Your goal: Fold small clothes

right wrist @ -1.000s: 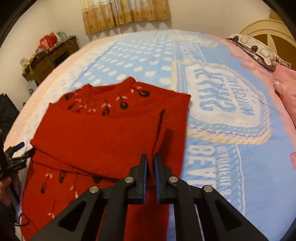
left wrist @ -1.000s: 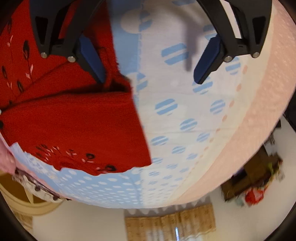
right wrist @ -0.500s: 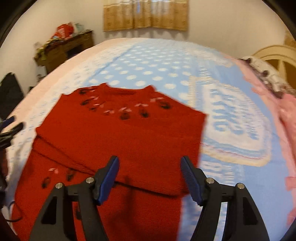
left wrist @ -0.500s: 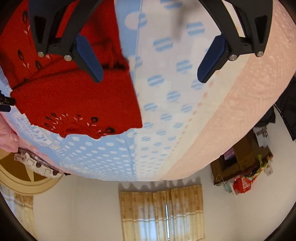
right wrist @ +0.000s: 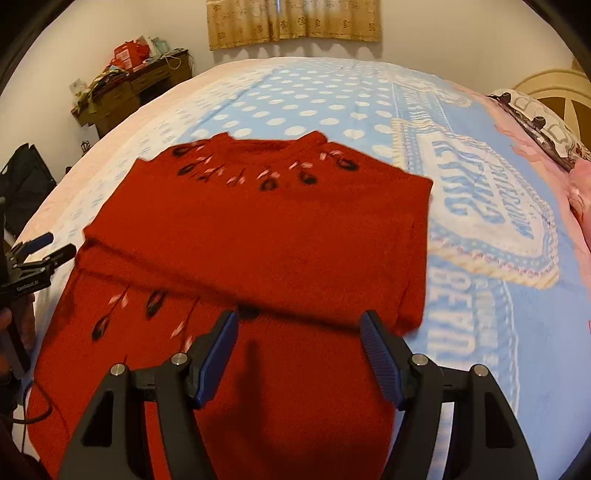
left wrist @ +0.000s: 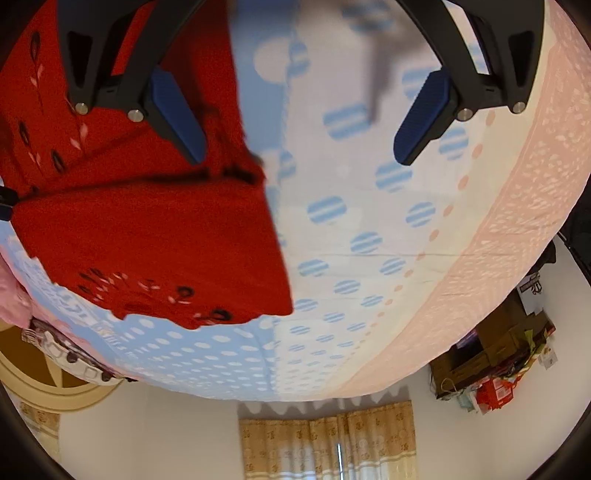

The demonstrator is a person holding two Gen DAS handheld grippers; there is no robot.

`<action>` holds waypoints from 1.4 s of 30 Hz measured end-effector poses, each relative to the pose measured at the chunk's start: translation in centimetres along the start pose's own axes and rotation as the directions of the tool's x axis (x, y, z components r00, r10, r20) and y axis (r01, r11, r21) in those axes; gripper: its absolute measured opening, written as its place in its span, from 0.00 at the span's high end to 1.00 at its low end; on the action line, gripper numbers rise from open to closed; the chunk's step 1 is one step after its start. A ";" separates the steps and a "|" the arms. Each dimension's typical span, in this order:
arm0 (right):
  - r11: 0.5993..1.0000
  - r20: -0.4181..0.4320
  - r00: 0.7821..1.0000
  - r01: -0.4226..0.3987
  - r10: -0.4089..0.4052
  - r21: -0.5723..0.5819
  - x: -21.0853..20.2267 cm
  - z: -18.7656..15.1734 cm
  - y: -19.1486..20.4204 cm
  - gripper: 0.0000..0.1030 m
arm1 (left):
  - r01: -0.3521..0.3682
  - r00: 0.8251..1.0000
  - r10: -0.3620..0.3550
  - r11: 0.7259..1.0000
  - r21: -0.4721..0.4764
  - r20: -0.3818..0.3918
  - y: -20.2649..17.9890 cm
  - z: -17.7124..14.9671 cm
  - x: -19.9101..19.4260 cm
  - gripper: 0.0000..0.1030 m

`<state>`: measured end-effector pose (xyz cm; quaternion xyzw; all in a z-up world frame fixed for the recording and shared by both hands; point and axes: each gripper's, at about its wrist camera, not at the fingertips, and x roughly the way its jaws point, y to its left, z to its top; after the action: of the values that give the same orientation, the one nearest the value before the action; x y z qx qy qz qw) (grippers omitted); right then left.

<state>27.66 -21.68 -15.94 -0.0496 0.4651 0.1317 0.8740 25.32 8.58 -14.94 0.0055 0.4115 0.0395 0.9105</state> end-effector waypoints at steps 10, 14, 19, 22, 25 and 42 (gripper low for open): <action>1.000 0.036 0.999 0.009 -0.009 0.001 -2.1 -3.6 1.5 0.33 | 0.014 0.994 -0.019 0.999 0.050 0.111 -2.3 -1.7 -5.0 0.00; 1.000 0.053 0.999 0.005 -0.005 0.012 -2.5 -4.4 2.0 0.33 | 0.025 0.994 -0.030 0.999 0.041 0.109 -2.3 -2.3 -5.4 0.00; 1.000 0.067 0.998 0.003 -0.005 0.030 -2.9 -5.1 2.3 0.33 | 0.034 0.993 -0.038 0.999 0.036 0.114 -2.3 -3.3 -6.4 0.00; 0.999 0.085 0.996 0.004 -0.008 0.040 -3.5 -5.3 2.3 0.33 | 0.042 0.991 -0.046 0.999 0.031 0.126 -2.3 -3.6 -7.2 0.00; 0.999 0.093 0.996 0.003 -0.007 0.036 -4.0 -5.6 2.5 0.33 | 0.050 0.988 -0.053 0.998 0.024 0.142 -2.3 -4.0 -8.3 0.00; 1.000 0.112 0.994 0.013 -0.011 -0.017 -6.8 -10.3 5.3 0.33 | 0.059 0.974 -0.069 0.997 0.056 0.218 -2.4 -7.5 -14.4 0.00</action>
<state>14.36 -20.02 -15.93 -0.0526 0.4140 0.1330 0.8990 10.42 4.95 -9.20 0.0190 0.3093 -0.0009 0.9508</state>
